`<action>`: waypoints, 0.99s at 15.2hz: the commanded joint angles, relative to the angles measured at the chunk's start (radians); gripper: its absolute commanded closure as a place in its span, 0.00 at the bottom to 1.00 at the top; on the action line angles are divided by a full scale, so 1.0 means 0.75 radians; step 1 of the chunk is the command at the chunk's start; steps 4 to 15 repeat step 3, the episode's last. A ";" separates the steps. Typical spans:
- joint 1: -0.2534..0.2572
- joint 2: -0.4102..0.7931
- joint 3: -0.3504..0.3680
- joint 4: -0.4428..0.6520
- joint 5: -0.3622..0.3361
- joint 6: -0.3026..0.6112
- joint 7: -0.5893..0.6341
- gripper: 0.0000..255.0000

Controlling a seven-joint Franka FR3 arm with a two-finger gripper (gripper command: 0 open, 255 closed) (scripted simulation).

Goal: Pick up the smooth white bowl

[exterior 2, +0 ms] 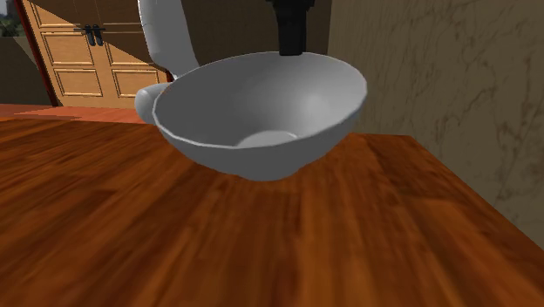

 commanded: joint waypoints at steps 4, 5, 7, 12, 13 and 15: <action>0.001 0.014 -0.001 0.055 0.005 -0.041 -0.001 1.00; 0.001 0.014 -0.001 0.055 0.005 -0.041 -0.001 1.00; 0.001 0.014 -0.001 0.055 0.005 -0.041 -0.001 1.00; 0.001 0.014 -0.001 0.055 0.005 -0.041 -0.001 1.00; 0.001 0.014 -0.001 0.055 0.005 -0.041 -0.001 1.00; 0.001 0.014 -0.001 0.055 0.005 -0.041 -0.001 1.00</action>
